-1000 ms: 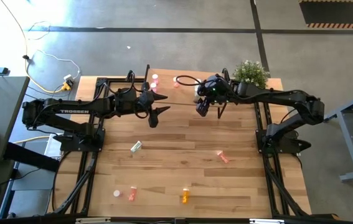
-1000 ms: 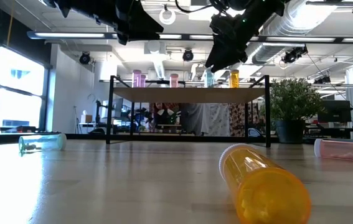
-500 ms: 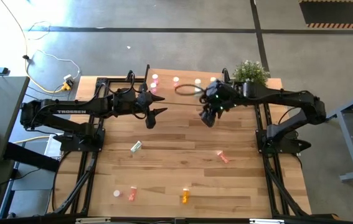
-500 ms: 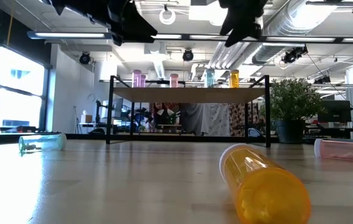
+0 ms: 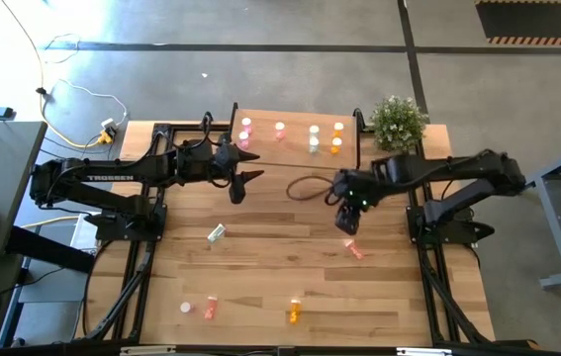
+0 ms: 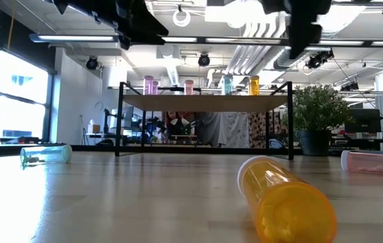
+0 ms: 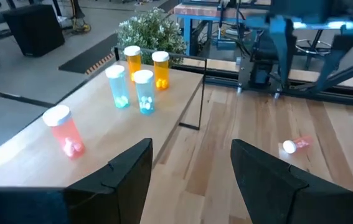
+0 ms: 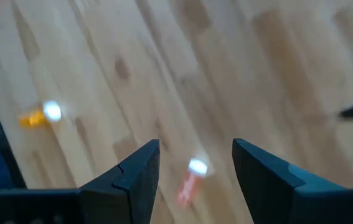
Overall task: Pick and place medicine bottles onto shelf by color
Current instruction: Put the top pink pill bottle aligned with the other pink pill bottle on the shelf
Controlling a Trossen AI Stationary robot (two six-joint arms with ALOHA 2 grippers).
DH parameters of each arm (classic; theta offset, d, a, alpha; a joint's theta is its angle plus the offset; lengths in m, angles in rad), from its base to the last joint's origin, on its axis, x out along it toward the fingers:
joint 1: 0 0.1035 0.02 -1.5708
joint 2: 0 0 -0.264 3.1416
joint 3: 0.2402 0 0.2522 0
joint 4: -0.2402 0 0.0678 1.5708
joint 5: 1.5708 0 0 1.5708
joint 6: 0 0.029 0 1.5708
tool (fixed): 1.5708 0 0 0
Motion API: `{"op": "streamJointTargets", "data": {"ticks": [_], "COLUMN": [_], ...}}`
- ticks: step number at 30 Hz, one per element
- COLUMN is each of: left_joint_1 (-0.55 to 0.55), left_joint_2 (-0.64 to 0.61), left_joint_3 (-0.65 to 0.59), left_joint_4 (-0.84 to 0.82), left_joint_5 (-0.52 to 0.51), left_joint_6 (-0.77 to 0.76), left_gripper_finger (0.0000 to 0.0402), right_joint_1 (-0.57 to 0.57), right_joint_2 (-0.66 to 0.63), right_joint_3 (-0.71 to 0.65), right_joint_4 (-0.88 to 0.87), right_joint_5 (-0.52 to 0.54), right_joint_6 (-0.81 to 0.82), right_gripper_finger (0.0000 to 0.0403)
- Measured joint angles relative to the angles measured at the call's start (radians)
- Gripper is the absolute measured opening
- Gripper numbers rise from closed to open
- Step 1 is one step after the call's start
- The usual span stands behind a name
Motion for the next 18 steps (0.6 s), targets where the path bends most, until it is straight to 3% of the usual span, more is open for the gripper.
{"op": "streamJointTargets", "data": {"ticks": [18], "left_joint_1": [-0.009], "left_joint_2": [0.0], "left_joint_3": [0.0], "left_joint_4": [-0.005], "left_joint_5": [0.009], "left_joint_6": [-0.059], "left_gripper_finger": [0.0209], "right_joint_1": [0.217], "right_joint_2": [-0.115], "right_joint_3": [-0.366], "right_joint_4": [0.159], "right_joint_5": [-0.062], "right_joint_6": [0.33], "right_gripper_finger": [0.0192]}}
